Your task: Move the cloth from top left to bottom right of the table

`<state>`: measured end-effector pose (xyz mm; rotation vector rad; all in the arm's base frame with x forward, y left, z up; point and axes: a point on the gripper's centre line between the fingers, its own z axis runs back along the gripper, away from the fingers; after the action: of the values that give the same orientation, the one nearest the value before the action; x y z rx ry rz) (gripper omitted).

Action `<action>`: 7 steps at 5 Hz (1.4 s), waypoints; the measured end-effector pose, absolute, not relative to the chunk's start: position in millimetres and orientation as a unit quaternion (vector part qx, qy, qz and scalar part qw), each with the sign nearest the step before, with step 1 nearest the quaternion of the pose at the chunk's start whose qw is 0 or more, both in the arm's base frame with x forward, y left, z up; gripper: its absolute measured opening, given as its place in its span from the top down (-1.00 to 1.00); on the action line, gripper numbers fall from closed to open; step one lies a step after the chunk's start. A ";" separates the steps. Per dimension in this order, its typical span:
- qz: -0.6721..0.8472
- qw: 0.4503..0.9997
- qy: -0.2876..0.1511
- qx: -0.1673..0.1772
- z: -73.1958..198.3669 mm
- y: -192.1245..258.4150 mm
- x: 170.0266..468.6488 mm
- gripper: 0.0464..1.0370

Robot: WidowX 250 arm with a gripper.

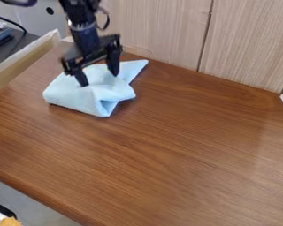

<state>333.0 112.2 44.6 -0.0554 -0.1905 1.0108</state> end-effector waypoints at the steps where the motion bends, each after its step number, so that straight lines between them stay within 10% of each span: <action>1: 0.500 0.861 -0.089 0.008 32.9 122.7 327.7 -0.93; 7: 0.486 0.871 -0.070 -0.005 11.4 60.6 301.8 -0.92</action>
<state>301.8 60.6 11.4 -0.0101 -0.1464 1.0164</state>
